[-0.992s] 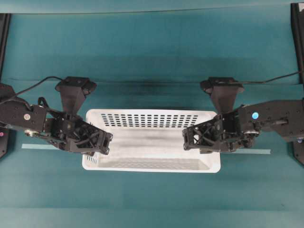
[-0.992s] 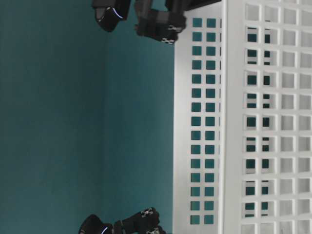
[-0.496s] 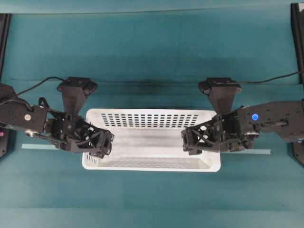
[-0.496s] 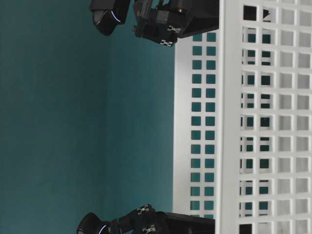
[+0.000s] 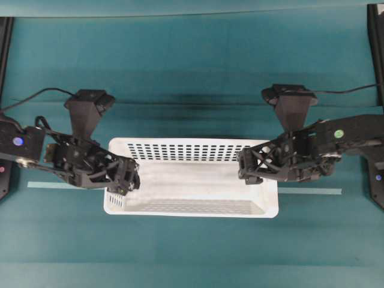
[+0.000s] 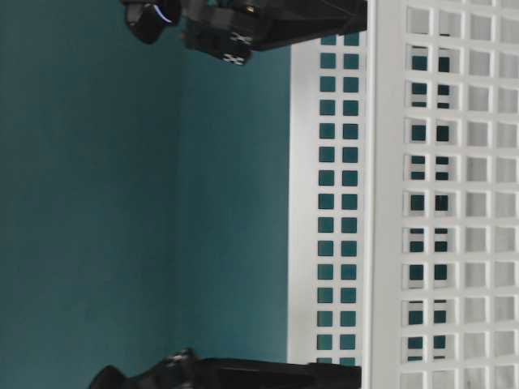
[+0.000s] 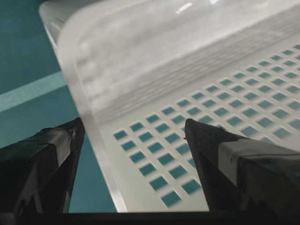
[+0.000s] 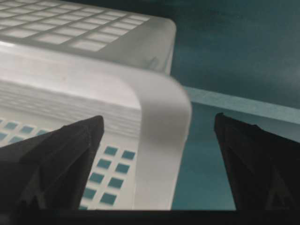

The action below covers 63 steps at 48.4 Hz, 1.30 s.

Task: Lift the white basket with both hands.

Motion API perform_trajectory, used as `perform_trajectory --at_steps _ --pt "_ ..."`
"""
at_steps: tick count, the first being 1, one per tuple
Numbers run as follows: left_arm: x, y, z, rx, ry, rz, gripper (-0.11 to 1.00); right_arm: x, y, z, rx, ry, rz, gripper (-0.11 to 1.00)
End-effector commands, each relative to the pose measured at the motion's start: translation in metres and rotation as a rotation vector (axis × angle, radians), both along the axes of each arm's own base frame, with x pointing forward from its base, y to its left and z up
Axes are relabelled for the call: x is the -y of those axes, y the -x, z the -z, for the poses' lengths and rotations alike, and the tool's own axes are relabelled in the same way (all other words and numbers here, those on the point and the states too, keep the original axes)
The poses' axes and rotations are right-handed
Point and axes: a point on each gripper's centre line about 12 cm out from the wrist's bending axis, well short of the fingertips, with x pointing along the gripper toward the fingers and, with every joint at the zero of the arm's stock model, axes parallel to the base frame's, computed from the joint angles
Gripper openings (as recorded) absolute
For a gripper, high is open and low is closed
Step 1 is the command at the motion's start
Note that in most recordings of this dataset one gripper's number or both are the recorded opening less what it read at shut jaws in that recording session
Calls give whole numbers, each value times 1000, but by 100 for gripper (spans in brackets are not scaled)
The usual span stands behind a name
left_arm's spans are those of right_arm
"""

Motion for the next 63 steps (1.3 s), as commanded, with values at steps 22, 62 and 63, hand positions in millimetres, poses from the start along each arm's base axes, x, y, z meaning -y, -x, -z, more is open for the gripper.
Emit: perform_trajectory --at_steps 22,62,63 --pt "-6 59 -85 186 5 -2 86 9 44 -97 251 49 -40 97" --pt "-17 99 -154 644 -478 342 86 13 64 -167 861 668 -602 96" --pt "-17 99 -155 650 -491 350 86 14 65 -169 872 687 -611 96"
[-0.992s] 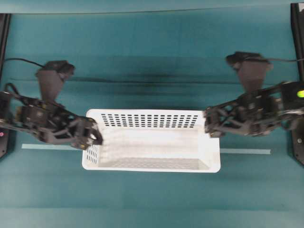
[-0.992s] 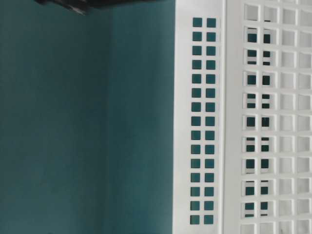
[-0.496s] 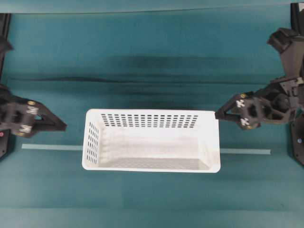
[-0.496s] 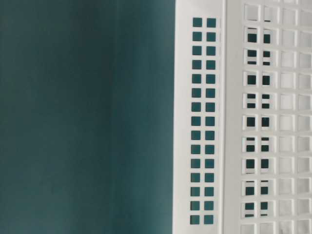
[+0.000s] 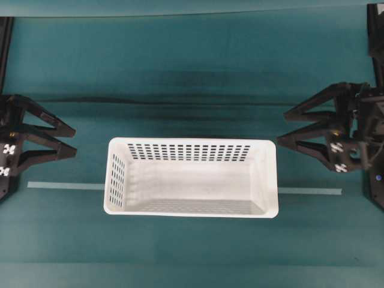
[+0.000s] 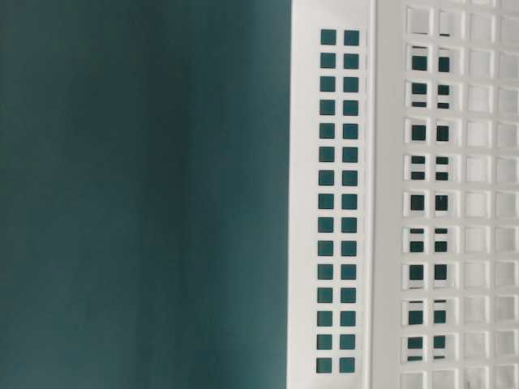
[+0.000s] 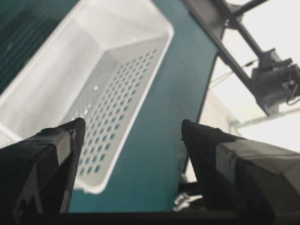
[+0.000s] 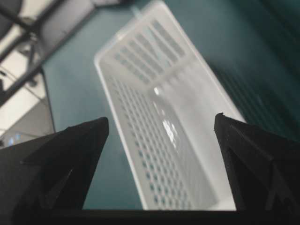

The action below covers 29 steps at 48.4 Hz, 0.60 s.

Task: Lift the white basket with both hands.

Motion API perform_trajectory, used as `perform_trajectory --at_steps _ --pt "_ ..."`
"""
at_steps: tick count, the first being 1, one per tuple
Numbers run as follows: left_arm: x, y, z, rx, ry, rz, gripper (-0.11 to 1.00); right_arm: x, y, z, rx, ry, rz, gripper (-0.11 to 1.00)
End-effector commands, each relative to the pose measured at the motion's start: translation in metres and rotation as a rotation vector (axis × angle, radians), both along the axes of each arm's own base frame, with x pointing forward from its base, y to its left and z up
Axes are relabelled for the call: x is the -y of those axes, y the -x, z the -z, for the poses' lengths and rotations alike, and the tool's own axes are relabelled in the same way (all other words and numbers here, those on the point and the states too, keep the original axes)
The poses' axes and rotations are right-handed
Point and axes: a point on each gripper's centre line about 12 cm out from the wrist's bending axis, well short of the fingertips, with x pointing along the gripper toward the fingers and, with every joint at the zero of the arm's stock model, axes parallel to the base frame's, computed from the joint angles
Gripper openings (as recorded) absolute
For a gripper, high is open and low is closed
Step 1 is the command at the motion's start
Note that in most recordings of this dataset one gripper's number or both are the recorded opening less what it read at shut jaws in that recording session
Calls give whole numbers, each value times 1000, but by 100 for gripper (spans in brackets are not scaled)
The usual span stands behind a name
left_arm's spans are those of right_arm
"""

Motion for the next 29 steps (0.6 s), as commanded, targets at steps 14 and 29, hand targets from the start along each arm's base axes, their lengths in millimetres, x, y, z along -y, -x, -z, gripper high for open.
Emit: perform_trajectory --at_steps 14,29 --pt "-1 8 -27 172 -286 78 86 -1 19 -28 190 189 -67 96" --pt "-1 17 -37 231 -393 96 85 -1 40 -37 255 208 -66 96"
